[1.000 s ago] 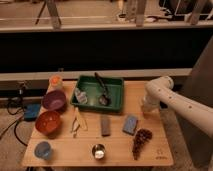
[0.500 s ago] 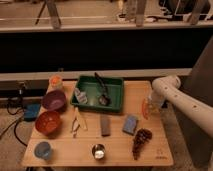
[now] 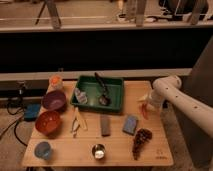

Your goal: Place pepper in red bowl

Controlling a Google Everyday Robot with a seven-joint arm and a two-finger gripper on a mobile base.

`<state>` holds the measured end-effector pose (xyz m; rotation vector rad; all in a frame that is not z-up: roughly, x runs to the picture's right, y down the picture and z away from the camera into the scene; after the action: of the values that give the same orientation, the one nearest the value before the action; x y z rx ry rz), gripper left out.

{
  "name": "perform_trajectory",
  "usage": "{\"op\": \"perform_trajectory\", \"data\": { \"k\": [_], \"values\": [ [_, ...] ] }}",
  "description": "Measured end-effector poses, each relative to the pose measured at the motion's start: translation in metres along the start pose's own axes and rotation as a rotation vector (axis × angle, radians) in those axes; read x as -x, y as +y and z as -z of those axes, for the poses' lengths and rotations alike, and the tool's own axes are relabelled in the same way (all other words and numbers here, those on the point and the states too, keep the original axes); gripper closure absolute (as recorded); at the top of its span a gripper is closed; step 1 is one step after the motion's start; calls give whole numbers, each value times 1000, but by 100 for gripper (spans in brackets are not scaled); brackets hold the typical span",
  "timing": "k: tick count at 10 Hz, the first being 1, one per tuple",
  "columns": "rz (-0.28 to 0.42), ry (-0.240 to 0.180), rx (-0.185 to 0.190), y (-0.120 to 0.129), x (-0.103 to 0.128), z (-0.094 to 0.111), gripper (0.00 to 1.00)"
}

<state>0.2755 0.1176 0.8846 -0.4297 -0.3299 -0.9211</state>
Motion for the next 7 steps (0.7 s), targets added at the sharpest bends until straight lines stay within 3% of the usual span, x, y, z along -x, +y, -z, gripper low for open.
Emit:
{"op": "perform_trajectory", "data": {
  "k": [4,5,7],
  "values": [
    [33,1,26,-18,-2,-17,20],
    [39,-3,41,-19,-3,-23,24],
    [55,-18,79,-19,-1,-42,42]
  ]
}}
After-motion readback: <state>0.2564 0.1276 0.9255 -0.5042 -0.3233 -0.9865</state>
